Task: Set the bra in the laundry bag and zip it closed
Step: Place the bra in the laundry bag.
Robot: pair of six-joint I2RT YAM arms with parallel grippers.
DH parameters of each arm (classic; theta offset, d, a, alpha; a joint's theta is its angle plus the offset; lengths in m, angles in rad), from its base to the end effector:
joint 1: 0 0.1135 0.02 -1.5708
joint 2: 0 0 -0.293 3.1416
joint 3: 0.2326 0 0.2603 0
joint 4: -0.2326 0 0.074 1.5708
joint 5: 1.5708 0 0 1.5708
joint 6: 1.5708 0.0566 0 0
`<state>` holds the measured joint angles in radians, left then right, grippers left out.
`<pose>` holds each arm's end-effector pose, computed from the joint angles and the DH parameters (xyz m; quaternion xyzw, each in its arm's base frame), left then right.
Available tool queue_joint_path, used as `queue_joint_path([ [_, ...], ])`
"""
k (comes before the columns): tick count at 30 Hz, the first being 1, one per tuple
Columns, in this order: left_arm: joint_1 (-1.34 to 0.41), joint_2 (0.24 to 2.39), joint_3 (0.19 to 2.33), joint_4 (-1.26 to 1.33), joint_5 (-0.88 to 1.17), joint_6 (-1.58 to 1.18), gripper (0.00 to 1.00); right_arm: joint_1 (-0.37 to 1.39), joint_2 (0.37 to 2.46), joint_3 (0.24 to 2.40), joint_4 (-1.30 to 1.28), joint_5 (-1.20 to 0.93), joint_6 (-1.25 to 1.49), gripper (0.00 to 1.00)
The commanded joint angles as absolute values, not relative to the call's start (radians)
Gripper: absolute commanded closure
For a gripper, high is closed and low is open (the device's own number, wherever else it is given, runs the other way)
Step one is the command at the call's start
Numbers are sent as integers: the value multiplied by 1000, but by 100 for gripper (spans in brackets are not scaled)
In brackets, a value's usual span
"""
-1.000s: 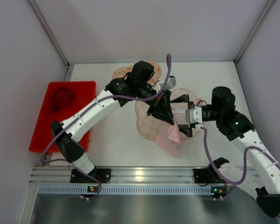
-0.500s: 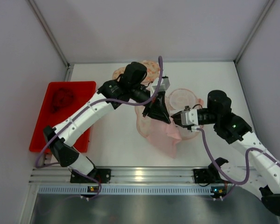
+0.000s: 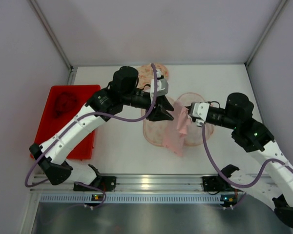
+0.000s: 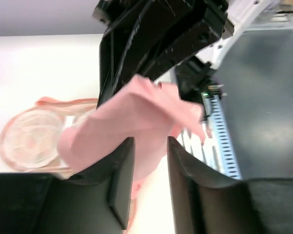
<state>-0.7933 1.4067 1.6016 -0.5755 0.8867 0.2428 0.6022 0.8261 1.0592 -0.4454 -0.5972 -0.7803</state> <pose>0.1869 -0.2524 0.4697 0.5793 0.5308 -0.4795 0.3908 0.1238 0.1237 0.4204 -0.6164 0.4551 0.1746 0.6184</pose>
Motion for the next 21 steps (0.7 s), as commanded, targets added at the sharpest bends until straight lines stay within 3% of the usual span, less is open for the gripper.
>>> queue_joint_path([
  [1,-785,1336,1566,-433,712,204,50,611,818,1144,-489,-350,-735,100],
  [5,-769,1316,1540,-379,543,152,36,611,845,1268,-590,-148,-707,100],
  [10,-756,1309,1500,-321,459,111,34,611,867,1428,-748,-5,-617,100],
  [21,-755,1287,1431,-293,336,81,30,611,813,1569,-1003,277,-300,100],
])
